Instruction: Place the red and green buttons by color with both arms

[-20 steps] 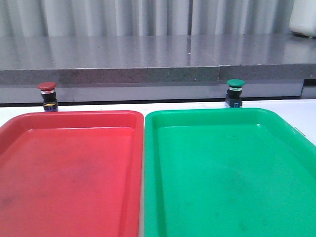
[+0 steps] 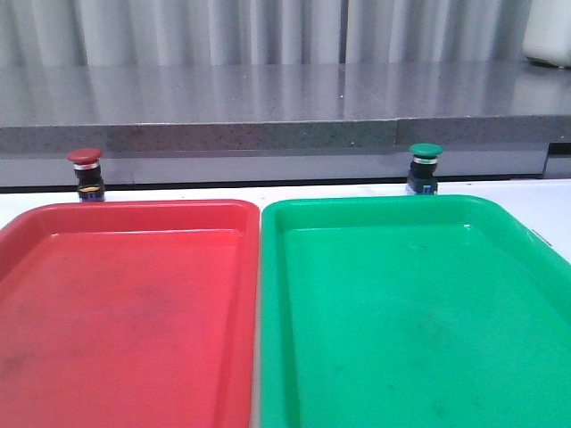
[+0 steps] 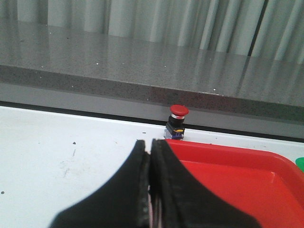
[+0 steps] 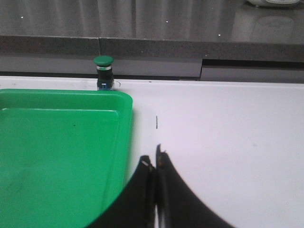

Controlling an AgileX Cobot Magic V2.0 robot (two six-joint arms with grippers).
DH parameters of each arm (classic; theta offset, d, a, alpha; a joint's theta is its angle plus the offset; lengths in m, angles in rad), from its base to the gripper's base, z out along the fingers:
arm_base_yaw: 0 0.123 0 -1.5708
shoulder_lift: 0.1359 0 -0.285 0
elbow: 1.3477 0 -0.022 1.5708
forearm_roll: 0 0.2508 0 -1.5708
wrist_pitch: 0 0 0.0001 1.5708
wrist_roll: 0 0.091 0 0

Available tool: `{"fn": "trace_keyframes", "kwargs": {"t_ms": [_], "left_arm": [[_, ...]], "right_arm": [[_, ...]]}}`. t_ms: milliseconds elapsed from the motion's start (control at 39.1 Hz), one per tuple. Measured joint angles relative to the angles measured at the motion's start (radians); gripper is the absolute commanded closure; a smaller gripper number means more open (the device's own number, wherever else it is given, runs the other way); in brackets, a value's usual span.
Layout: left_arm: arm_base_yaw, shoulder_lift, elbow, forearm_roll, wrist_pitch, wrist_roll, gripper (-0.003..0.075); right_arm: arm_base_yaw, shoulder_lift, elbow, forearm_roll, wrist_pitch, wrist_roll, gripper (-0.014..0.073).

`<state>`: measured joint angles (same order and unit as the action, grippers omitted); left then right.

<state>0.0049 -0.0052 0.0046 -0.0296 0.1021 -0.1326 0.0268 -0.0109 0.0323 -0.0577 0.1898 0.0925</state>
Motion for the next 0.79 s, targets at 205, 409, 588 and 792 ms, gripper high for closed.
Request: {"fn": "trace_keyframes", "kwargs": {"t_ms": [205,409,588,792], "left_arm": [[0.000,0.000,0.000,0.000,0.000,0.000,0.0740],[0.000,0.000,0.000,0.000,-0.002,0.000,0.0740],[0.000,0.000,0.000,0.000,-0.022,0.000,0.0740],[0.000,0.000,-0.006,-0.002,-0.198,0.000,0.0740]], "right_arm": [[0.000,0.000,0.000,0.000,0.000,0.000,0.0715],[0.000,0.000,0.000,0.000,0.000,0.000,0.0715],[0.000,0.000,0.000,0.000,-0.006,0.000,0.0715],[0.000,0.000,-0.015,0.000,-0.097,0.000,0.0715]]}}
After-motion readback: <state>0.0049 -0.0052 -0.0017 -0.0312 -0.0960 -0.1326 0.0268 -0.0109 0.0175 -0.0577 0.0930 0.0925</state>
